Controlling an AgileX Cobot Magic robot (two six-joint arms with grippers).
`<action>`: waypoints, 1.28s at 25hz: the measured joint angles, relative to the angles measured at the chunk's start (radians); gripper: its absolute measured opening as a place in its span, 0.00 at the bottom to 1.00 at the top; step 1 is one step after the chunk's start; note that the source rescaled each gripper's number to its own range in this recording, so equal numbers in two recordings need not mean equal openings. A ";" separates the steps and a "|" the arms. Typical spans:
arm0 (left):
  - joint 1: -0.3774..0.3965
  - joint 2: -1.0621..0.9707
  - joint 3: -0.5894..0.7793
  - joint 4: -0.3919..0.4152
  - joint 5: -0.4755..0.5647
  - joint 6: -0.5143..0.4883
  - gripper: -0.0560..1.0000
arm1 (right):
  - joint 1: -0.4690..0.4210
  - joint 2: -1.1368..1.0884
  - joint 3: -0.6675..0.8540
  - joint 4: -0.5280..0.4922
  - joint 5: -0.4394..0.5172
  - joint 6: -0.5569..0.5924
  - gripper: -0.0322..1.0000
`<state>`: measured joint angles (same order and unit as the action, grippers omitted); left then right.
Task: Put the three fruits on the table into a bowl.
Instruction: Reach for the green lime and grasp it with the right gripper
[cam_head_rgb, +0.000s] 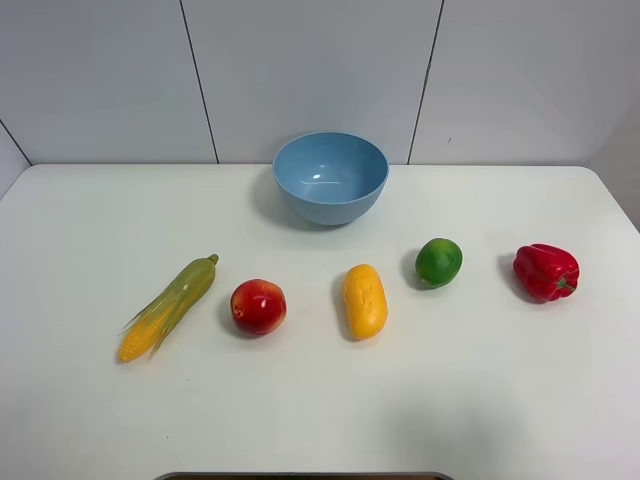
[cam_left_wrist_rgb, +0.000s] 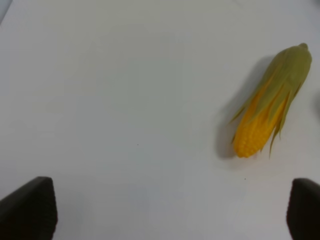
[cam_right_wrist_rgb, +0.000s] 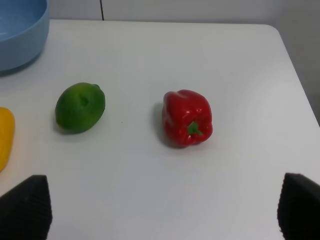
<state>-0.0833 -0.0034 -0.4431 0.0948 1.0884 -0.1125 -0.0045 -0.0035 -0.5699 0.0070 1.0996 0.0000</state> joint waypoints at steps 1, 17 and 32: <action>0.000 0.000 0.000 0.000 0.000 0.000 0.78 | 0.000 0.000 0.000 0.000 0.000 0.000 0.79; 0.000 0.000 0.000 0.000 0.000 0.000 0.78 | 0.000 0.000 0.000 0.000 0.000 0.000 0.79; 0.000 0.000 0.000 0.000 0.000 0.000 0.78 | 0.000 0.000 0.000 0.000 0.000 0.000 0.79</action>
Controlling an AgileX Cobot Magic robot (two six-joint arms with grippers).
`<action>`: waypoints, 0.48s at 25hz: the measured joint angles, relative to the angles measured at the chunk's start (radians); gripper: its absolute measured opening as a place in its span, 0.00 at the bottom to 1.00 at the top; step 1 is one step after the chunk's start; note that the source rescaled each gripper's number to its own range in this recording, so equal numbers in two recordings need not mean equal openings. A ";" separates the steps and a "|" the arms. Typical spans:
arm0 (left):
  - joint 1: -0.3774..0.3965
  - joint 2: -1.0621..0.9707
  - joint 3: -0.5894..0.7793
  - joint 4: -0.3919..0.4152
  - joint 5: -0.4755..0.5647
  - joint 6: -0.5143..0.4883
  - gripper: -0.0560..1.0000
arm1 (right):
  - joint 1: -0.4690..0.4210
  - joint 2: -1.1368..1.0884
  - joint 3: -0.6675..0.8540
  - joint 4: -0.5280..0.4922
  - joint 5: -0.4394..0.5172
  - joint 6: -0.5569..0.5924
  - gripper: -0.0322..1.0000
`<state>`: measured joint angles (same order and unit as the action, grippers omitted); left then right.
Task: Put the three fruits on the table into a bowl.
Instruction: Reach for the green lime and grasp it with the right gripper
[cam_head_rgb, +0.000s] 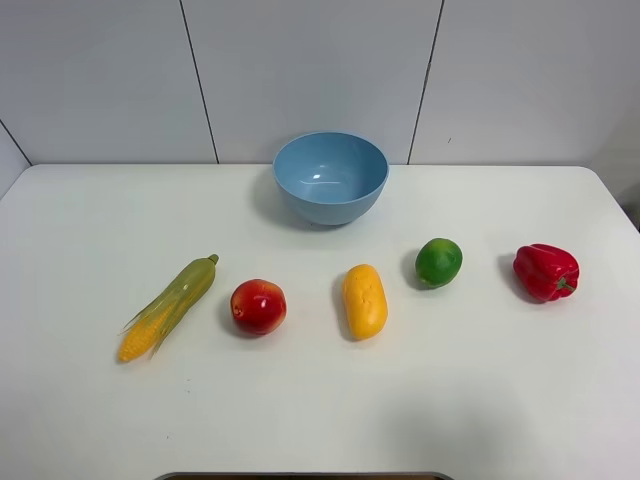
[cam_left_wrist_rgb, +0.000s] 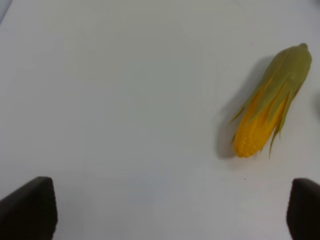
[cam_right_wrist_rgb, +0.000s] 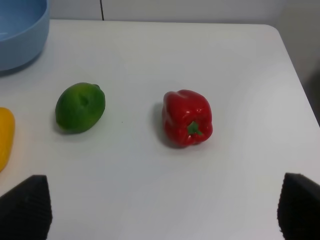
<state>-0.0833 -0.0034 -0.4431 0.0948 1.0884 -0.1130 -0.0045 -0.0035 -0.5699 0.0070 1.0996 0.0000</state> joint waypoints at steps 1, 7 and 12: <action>0.000 0.000 0.000 0.000 0.000 0.000 0.78 | 0.000 0.000 0.000 0.000 -0.001 0.000 0.79; 0.000 0.000 0.000 0.000 0.000 0.000 0.78 | 0.000 0.092 -0.088 0.000 0.000 0.055 0.79; 0.000 0.000 0.000 0.000 0.000 0.000 0.78 | 0.000 0.282 -0.193 0.000 -0.002 0.109 0.79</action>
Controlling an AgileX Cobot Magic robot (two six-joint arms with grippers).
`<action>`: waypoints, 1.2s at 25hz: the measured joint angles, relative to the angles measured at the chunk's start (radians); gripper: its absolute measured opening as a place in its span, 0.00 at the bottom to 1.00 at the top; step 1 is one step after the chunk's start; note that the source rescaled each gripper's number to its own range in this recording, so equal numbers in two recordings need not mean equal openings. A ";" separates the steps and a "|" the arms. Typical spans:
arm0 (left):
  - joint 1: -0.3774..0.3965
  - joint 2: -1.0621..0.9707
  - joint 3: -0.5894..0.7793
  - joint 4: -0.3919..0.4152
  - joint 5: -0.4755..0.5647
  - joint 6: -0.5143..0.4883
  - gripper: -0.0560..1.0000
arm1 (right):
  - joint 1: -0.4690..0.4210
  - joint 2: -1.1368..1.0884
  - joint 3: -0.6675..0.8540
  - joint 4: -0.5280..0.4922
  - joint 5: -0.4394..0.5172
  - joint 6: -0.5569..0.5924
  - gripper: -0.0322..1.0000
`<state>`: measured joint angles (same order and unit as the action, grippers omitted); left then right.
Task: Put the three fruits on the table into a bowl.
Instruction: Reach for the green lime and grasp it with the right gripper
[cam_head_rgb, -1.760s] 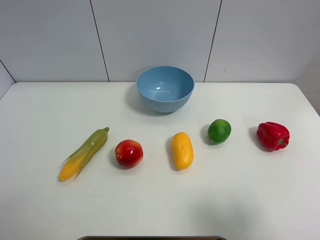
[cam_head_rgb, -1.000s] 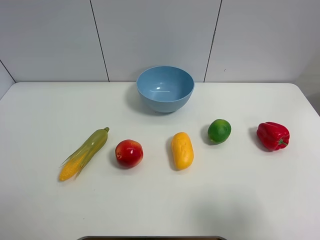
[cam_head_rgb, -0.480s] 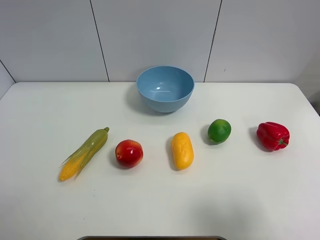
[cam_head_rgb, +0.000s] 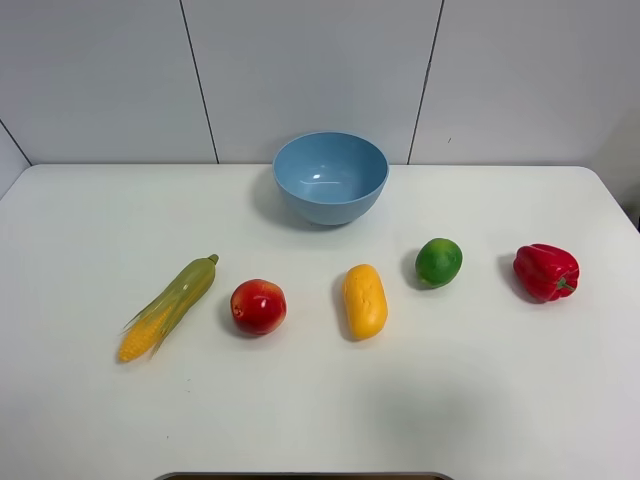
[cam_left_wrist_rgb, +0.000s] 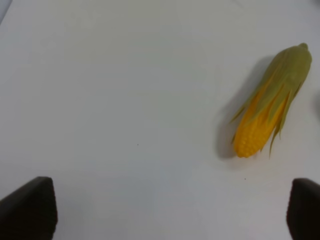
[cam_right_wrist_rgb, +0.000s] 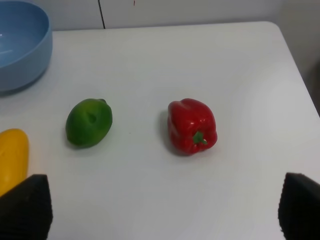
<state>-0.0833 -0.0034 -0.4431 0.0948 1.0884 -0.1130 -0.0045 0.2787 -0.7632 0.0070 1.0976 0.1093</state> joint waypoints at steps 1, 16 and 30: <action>0.000 0.000 0.000 0.000 0.000 0.000 0.78 | 0.000 0.047 -0.020 0.000 -0.001 0.016 0.79; 0.000 0.000 0.000 0.000 0.000 0.000 0.78 | 0.000 0.611 -0.156 0.035 -0.150 0.164 0.79; 0.000 0.000 0.000 0.000 0.000 0.001 0.78 | 0.137 1.068 -0.345 0.055 -0.303 0.320 0.79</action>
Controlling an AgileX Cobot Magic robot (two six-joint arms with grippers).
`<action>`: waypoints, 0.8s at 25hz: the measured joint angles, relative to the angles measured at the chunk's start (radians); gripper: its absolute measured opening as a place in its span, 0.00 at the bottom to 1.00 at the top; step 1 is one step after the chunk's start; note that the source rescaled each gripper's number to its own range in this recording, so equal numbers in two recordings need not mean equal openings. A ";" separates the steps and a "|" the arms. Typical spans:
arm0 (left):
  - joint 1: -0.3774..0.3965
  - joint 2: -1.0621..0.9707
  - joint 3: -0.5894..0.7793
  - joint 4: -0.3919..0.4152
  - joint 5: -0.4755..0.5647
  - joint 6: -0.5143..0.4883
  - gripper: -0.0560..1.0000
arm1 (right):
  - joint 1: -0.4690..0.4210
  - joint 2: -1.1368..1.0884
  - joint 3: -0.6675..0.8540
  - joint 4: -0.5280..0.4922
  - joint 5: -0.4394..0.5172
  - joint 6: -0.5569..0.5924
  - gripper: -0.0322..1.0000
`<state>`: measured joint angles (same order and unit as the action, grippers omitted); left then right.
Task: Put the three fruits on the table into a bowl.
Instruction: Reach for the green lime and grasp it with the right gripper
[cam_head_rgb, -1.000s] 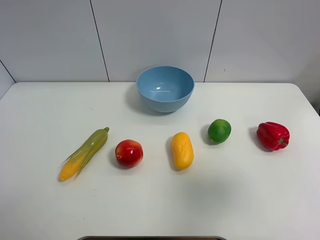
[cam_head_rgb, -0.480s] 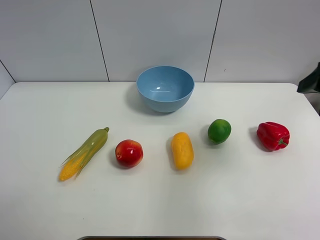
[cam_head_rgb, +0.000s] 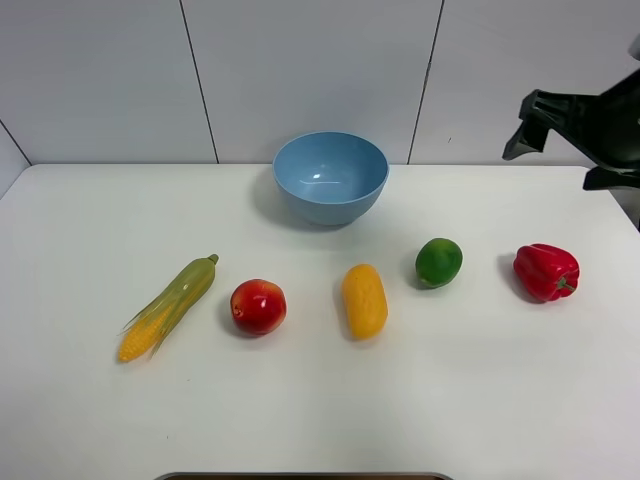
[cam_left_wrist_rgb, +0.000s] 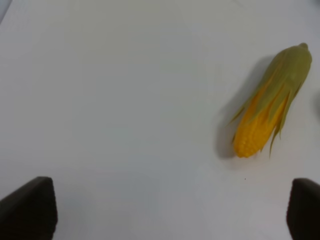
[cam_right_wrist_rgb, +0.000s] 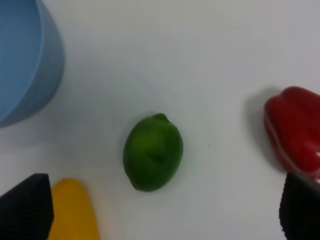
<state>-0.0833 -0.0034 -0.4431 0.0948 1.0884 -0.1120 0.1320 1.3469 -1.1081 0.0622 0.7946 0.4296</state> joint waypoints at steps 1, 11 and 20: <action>0.000 0.000 0.000 0.000 0.000 0.000 0.78 | 0.016 0.033 -0.033 -0.016 0.008 0.022 0.79; 0.000 0.000 0.000 0.000 0.000 0.000 0.78 | 0.139 0.267 -0.171 -0.069 0.151 0.229 0.79; 0.000 0.000 0.000 0.000 0.000 -0.001 0.78 | 0.171 0.353 -0.171 -0.127 0.170 0.267 0.79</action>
<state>-0.0833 -0.0034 -0.4431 0.0948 1.0884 -0.1132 0.3028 1.7001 -1.2788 -0.0647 0.9642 0.6965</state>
